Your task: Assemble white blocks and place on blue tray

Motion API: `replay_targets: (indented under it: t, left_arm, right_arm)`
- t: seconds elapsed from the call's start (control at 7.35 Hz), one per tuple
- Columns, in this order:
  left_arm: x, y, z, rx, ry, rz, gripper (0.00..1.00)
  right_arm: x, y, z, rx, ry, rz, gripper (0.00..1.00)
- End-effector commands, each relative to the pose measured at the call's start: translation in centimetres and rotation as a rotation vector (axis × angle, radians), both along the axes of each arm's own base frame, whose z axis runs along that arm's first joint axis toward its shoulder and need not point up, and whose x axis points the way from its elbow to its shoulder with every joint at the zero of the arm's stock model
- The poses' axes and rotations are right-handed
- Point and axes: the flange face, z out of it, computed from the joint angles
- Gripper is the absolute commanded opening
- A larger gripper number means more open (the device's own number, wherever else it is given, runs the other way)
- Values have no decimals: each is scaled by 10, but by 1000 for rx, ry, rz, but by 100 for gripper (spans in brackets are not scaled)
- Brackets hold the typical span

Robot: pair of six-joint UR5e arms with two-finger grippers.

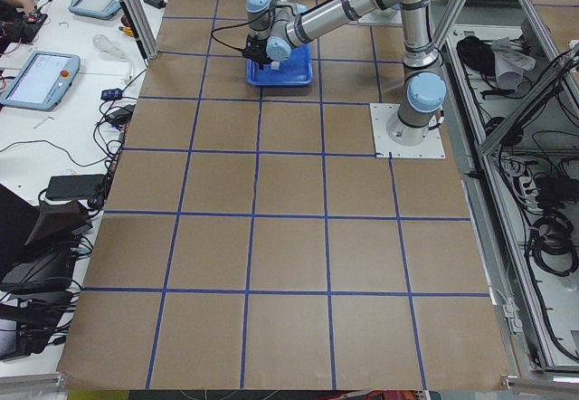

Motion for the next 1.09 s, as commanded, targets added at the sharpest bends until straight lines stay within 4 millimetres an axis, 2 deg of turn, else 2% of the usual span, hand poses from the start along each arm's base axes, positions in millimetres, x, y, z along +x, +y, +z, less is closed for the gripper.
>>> replay_targets:
  t: [0.0,0.68,0.95]
  left_arm:
    - [-4,1,-5,20,37,3,4]
    - [-7,12,-16,46,36,6,4]
    - [-7,12,-16,48,37,5,4]
  right_arm:
    - [2,0,-2,23,3,-22,0]
    - [6,3,-4,33,1,-23,0]
    - [11,3,-11,22,-4,-27,0]
